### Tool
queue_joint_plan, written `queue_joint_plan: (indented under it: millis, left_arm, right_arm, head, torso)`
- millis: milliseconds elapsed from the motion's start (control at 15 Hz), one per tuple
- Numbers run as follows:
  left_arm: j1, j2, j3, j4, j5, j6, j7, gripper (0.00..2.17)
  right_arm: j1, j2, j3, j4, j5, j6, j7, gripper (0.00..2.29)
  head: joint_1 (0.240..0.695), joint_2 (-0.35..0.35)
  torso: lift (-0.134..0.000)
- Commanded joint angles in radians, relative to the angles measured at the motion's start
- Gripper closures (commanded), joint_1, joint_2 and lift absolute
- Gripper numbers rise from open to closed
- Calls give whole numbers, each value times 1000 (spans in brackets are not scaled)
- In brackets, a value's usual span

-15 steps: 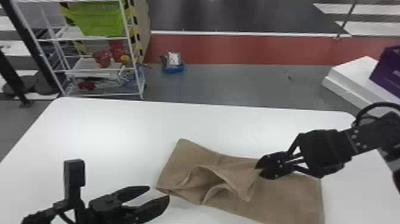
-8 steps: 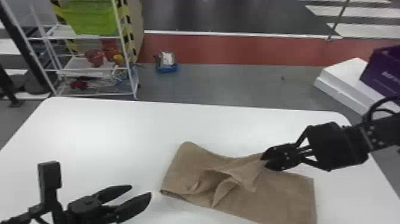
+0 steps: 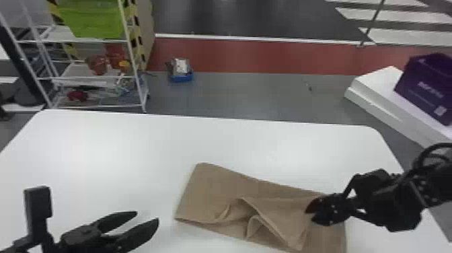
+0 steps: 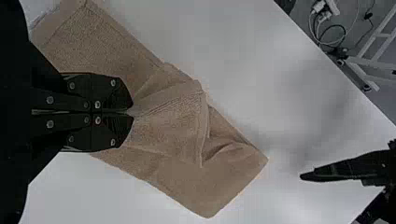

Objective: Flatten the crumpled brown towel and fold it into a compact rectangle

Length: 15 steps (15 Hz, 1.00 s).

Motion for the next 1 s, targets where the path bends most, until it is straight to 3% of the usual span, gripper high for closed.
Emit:
queue_joint_plan:
  millis: [0,267,400,733,800,933]
  left_arm:
    - [-1,-3,-4,6,0,0,0,80]
    - [-4,-3,-11,18,-2,0,5,80]
    - [-4,-3,-11,20,-2,0,6,80]
    - [-9,-3,-11,27,-2,-9,9,80]
    - [-12,-3,-14,30,-2,-9,9,80]
    - [-18,-3,-22,30,-5,-6,11,80]
  right_arm:
    - [11,0,0,53,30,-45,8,1295]
    - [-28,0,-21,85,19,-54,8,1295]
    - [-31,-19,-60,68,11,-54,8,1295]
    - [54,-40,-97,54,36,-91,8,1288]
    - [55,-42,-123,57,16,-91,8,1288]
    - [41,-39,-196,41,-110,-51,8,1291]
  head:
    - [695,-107]
    - [695,-143]
    - [695,-152]
    - [695,-176]
    - [695,-181]
    - [695,-194]
  torso:
    - [-124]
    - [-124]
    - [-124]
    - [-124]
    - [-124]
    - [-124]
